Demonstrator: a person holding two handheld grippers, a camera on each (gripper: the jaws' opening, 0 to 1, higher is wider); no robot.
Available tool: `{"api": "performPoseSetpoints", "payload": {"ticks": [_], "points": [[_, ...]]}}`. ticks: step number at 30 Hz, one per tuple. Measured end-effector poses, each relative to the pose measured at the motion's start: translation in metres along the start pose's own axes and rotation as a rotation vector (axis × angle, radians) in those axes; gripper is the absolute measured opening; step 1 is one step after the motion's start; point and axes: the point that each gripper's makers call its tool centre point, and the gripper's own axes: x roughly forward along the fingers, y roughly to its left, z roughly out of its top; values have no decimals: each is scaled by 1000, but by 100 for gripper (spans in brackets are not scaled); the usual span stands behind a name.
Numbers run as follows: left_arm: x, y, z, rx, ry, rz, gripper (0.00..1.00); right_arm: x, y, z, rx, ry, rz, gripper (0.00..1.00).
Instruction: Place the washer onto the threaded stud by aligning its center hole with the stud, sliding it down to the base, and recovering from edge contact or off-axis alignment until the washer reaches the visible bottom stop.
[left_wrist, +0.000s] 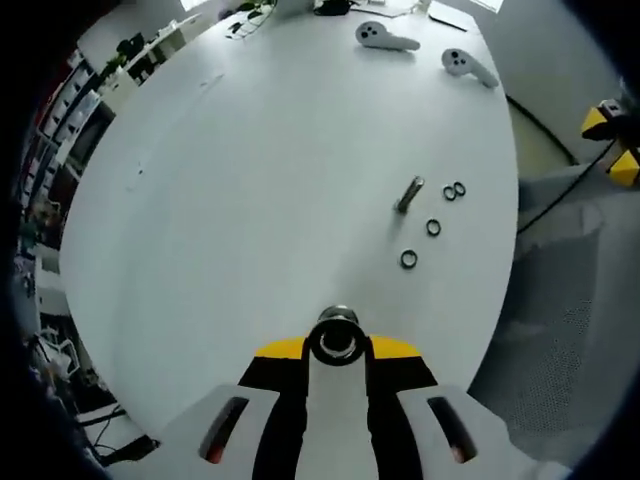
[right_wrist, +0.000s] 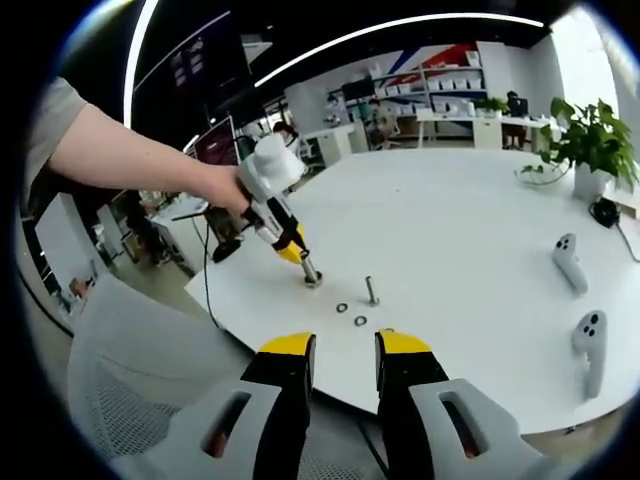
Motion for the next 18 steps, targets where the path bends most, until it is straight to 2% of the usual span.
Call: {"api": "performPoseSetpoints", "payload": {"ticks": [1,6,10,18], "points": [[1,3,-1,42,10,22,19,0,0,0,1,-1,-1,26],[8,1,3,31,11,17,19,0,0,1,2,-4,-3,26],[16,-1,3,75,40,23,19,-1,-2,1,8,-8,-8,26],[39,-3,-2,53,71,11,19,-1,-4,1,12,-10,-18,26]]}}
